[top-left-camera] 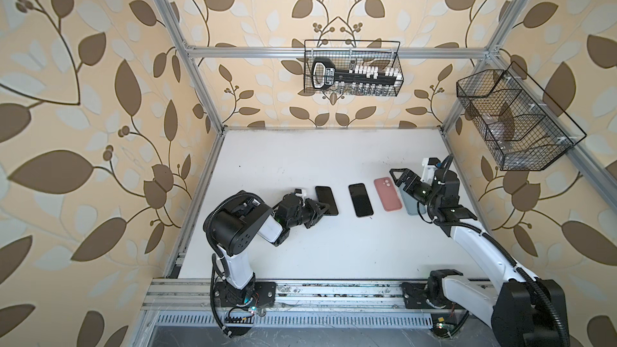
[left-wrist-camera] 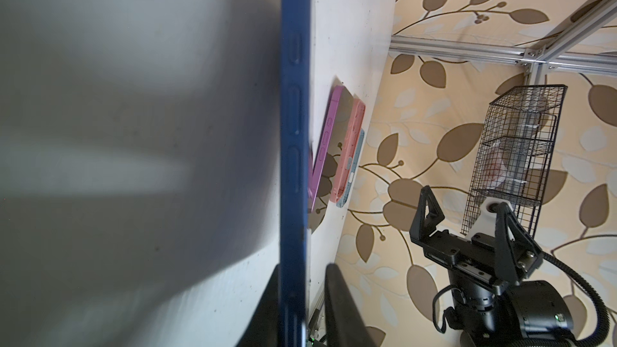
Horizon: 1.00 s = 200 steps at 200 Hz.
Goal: Take the phone out of the phone case
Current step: Place the phone at the center of the table.
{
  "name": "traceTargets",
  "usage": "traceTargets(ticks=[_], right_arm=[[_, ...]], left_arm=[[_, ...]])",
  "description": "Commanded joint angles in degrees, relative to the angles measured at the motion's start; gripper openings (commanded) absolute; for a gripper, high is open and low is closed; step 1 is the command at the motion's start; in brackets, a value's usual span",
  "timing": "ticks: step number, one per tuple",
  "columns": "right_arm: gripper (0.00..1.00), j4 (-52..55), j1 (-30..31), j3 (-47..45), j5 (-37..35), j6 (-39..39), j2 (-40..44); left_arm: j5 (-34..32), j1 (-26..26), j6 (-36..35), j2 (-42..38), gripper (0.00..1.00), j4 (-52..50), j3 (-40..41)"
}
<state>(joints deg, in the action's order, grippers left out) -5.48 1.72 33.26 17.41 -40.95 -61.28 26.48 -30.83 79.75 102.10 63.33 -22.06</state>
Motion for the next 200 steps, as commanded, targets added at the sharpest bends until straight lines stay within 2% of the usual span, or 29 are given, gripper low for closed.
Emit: traceTargets(ticks=[1,62,101,152,200], right_arm=[[1.00,-0.8,-0.3,-0.6,0.8,-0.2,-0.1],[1.00,-0.7,-0.5,-0.8,0.9,-0.2,0.1],[1.00,-0.5,-0.6,-0.9,0.9,-0.3,0.6],[1.00,-0.3,-0.7,-0.9,1.0,-0.3,1.0],[1.00,-0.2,-0.7,-1.0,1.0,-0.2,1.1]], left_arm=[[-0.7,-0.5,0.1,0.1,0.24,5.6,0.6],[-1.4,-0.5,0.3,-0.3,0.31,4.6,1.2],[-2.0,-0.5,-1.0,-2.2,0.36,0.6,1.1],[-2.1,-0.5,-1.4,-2.6,0.37,-1.4,1.3],[-2.5,-0.5,-1.7,-3.1,0.44,-2.7,1.5]])
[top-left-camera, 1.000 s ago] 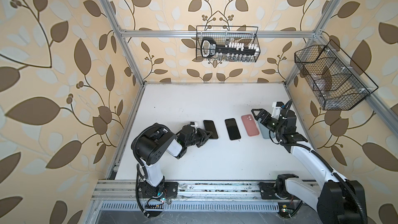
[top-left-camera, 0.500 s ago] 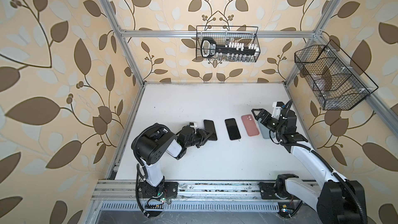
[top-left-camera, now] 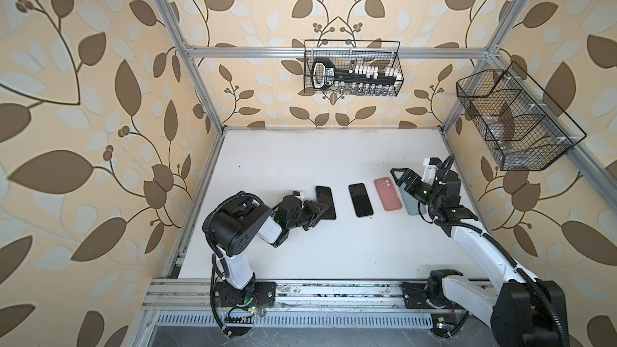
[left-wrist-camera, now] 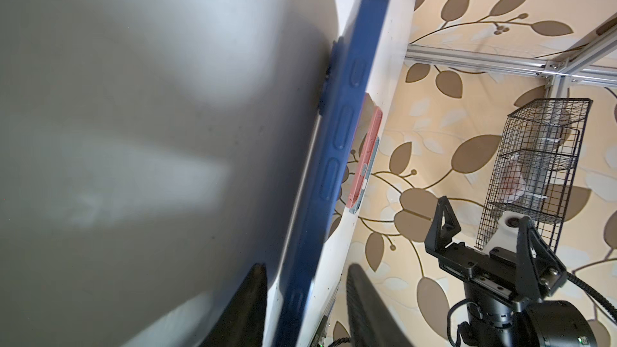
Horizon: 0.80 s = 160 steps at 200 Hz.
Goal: Take the phone out of the phone case
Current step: Place the phone at the center of the table.
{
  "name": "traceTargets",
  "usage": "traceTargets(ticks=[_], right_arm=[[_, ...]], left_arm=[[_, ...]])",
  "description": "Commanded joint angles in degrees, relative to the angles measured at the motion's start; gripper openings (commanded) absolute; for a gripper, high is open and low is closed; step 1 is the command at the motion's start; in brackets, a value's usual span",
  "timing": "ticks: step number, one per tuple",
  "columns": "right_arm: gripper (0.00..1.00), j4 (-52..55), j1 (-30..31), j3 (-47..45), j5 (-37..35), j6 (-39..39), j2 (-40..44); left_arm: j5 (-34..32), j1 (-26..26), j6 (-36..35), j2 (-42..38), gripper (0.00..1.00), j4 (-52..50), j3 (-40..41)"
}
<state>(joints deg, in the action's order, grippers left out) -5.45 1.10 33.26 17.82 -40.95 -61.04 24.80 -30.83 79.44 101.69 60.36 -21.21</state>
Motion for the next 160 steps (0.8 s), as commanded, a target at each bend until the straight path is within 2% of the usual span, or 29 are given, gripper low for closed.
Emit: traceTargets(ticks=[1,78,123,160], right_arm=[[1.00,-0.3,-0.1,-1.0,0.6,-0.2,0.8],[1.00,-0.3,-0.4,-1.1,0.8,-0.3,0.9],[1.00,-0.5,-0.7,-1.2,1.1,-0.4,1.1],[1.00,-0.7,-0.7,-1.3,1.1,-0.5,1.0]], left_arm=[[-0.8,-0.5,-1.4,-2.7,0.44,0.3,0.6],[-1.8,-0.5,-2.4,-4.5,0.47,-4.1,0.6],[-2.6,-0.5,-3.6,-6.8,0.57,-9.0,0.1],[-3.6,-0.6,-6.1,-10.3,0.60,-16.4,-0.9]])
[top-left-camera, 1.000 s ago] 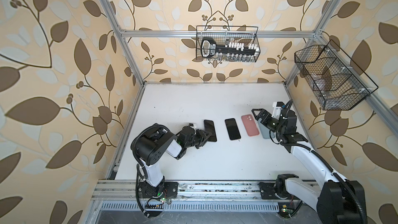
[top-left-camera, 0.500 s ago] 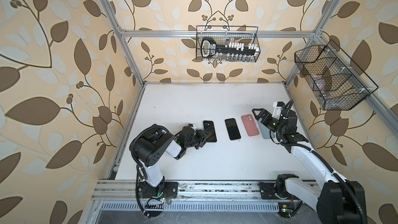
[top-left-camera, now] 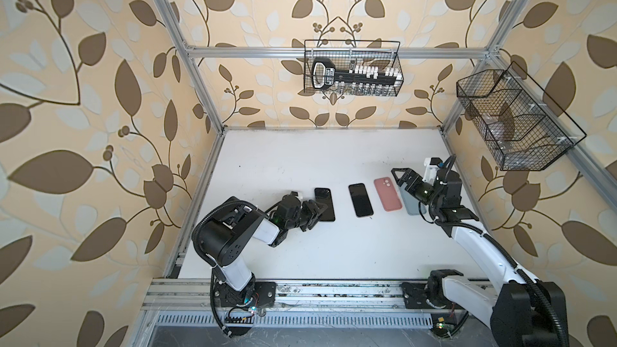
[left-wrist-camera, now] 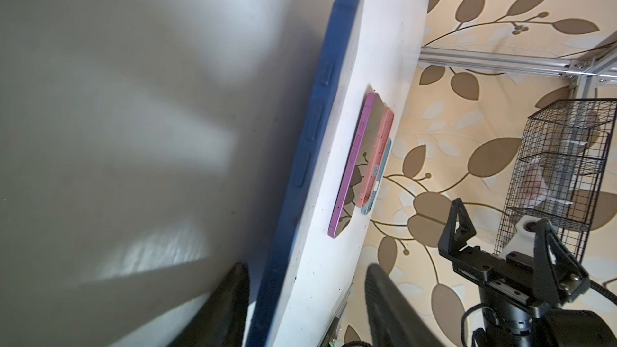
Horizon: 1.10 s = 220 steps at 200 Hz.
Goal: Take the phone out of the phone case
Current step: Place the phone at the center of the table.
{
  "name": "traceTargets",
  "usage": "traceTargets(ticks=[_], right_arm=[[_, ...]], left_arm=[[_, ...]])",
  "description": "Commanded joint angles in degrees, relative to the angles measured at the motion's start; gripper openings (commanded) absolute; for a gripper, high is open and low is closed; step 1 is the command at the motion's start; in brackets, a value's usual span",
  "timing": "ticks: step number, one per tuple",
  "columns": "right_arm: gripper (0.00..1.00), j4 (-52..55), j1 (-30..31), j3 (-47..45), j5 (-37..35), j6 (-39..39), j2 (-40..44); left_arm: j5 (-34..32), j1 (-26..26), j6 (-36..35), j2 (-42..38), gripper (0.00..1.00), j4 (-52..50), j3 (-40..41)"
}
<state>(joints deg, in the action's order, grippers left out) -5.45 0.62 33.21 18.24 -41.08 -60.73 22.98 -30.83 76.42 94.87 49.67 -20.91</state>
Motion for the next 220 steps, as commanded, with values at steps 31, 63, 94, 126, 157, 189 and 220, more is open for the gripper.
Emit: traceTargets(ticks=[31,63,94,126,157,189,220], right_arm=[[1.00,-0.7,-0.3,-1.1,0.8,-0.4,0.7],[1.00,-1.0,-0.2,-1.2,0.7,-0.6,0.6],[1.00,-1.0,-0.2,-1.0,0.8,-0.6,0.6],[1.00,-0.1,-0.3,-0.5,0.6,0.0,0.8],[1.00,0.9,-0.3,0.3,0.4,0.9,1.4],[1.00,2.7,-0.6,2.1,0.5,3.6,1.7],[1.00,3.7,-1.0,3.6,1.6,5.4,1.9]], left_arm=[[-2.7,-0.6,-5.3,-6.1,0.67,-12.5,-2.6],[-3.5,-0.7,-6.6,-7.7,0.70,-16.4,-3.3],[-3.6,-0.7,-6.8,-7.7,0.73,-17.0,-3.4],[-4.1,-0.7,-8.9,-9.9,0.85,-21.7,-5.4],[-5.4,-0.7,-16.0,-15.7,0.96,-34.6,-11.5],[-8.3,-0.6,-26.4,-19.8,0.99,-49.5,-20.1],[-10.7,0.2,-32.5,-21.4,0.99,-57.8,-25.9]])
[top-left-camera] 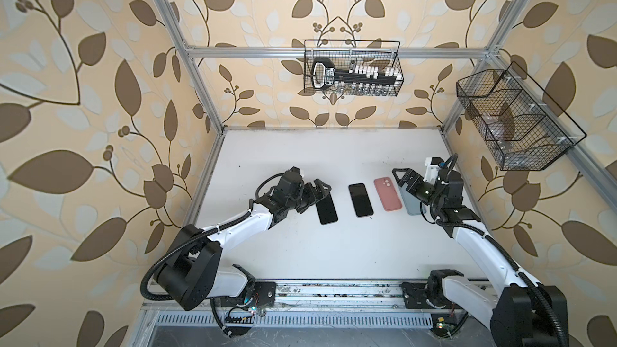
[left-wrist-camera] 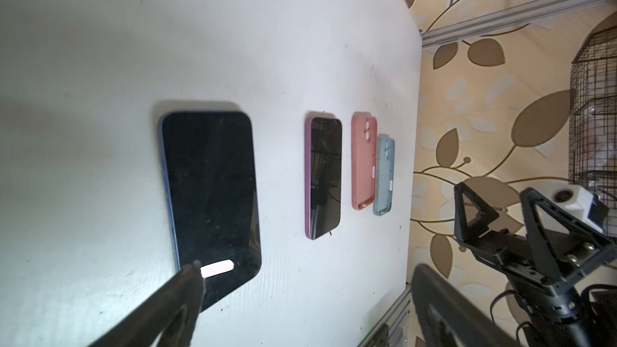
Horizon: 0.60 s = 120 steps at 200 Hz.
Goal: Take the phone out of the phone case
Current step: Reset both arms
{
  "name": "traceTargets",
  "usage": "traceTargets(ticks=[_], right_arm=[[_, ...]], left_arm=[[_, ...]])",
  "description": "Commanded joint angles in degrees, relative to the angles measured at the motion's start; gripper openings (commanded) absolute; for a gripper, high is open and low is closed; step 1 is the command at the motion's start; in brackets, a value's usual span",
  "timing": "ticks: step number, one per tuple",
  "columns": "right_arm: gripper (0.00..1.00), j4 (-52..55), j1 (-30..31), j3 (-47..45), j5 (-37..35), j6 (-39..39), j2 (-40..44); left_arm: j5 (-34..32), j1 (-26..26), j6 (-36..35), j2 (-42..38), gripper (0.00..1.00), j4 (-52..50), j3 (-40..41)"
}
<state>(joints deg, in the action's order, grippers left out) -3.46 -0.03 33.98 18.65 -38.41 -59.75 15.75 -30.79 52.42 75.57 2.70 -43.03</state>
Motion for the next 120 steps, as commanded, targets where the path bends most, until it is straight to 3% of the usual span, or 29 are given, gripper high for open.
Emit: traceTargets(ticks=[1,40,74,120], right_arm=[[1.00,1.8,-0.3,2.9,1.2,2.8,0.9],[1.00,6.2,-0.4,6.5,1.3,7.2,1.5],[1.00,8.3,-0.1,9.2,1.2,11.6,2.1],[1.00,13.1,3.4,15.0,-5.3,19.4,1.9]], left_arm=[[-3.5,0.2,-8.6,-2.1,0.99,-10.9,-3.9],[-3.5,4.0,-13.2,-2.9,0.99,-15.6,-8.2],[-8.0,7.8,-17.6,-4.6,0.99,-21.9,-12.4],[-14.0,13.2,-21.8,-9.1,0.99,-24.3,-14.0]])
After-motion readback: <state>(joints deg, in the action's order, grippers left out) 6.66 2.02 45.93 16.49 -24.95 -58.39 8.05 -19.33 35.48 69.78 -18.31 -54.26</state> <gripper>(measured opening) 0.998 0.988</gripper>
